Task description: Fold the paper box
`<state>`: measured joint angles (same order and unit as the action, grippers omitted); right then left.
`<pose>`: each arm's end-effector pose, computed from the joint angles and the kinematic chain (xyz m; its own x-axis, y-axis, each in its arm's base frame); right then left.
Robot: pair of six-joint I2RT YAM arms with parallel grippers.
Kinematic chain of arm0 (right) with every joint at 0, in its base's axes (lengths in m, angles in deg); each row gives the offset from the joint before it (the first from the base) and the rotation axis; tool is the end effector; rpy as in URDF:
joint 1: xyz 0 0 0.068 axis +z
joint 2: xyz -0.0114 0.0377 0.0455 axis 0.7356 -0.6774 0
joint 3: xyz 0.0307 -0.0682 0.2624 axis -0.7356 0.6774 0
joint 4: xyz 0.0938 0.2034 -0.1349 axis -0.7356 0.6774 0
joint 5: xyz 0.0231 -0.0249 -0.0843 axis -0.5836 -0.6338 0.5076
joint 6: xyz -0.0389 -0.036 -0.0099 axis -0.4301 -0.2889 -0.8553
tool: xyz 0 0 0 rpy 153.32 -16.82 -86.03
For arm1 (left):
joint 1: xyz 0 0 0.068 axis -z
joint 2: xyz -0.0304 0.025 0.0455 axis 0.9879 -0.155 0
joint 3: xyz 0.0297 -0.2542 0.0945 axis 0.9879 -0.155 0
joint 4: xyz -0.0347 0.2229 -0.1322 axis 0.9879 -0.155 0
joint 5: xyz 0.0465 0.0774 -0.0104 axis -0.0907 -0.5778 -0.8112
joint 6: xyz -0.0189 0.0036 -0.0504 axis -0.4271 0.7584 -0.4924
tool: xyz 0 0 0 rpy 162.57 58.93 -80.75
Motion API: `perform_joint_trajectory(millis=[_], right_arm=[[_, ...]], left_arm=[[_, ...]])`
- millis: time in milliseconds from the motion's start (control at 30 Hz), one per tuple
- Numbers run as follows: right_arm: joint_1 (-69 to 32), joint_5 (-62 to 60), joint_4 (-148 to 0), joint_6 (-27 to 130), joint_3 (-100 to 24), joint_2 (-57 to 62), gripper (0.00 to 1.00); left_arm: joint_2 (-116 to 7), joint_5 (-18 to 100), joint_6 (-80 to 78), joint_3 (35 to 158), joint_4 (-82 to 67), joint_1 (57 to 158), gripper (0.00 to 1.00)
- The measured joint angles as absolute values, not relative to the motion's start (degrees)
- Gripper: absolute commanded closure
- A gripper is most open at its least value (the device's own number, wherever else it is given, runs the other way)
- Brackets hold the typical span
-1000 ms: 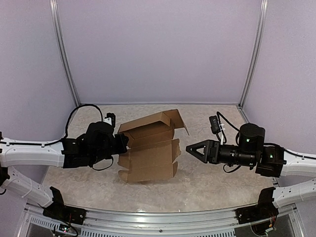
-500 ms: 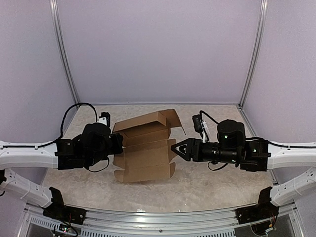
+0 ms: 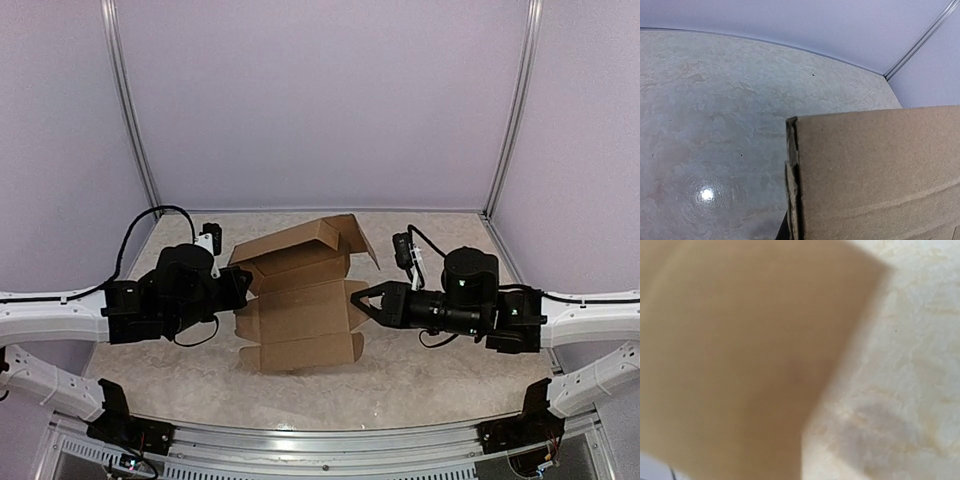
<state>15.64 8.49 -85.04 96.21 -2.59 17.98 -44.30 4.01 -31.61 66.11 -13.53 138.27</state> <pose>0.1207 0.2347 0.2744 -0.7622 0.2327 -0.6041 -0.4527 0.4755 0.7543 0.1507 -0.2020 0.2618 -0.5277 -0.2785 -0.8025 0.2038 0.8757 -0.4378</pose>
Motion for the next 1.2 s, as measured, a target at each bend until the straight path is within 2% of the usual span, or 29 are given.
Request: perform_joint_trajectory(millis=[233, 600, 1133, 1200], right_arm=[[15.6, 7.4, -91.9, 97.0, 4.1, 24.1, 1.00], [15.9, 1.4, -103.9, 97.0, 9.4, 26.6, 1.00], [16.4, -11.2, -121.7, 97.0, 9.2, 19.7, 1.00], [16.4, -12.1, -122.5, 96.8, 9.1, 19.3, 0.97]], left_arm=[[-43.4, 14.0, -32.7, 63.9, -9.0, 135.2, 1.00], [-43.8, 23.7, -32.5, 63.2, -3.5, 133.0, 1.00], [-46.0, 33.9, -32.7, 62.3, 5.8, 132.5, 1.00], [-46.0, 34.1, -32.6, 62.3, 6.3, 132.5, 1.00]])
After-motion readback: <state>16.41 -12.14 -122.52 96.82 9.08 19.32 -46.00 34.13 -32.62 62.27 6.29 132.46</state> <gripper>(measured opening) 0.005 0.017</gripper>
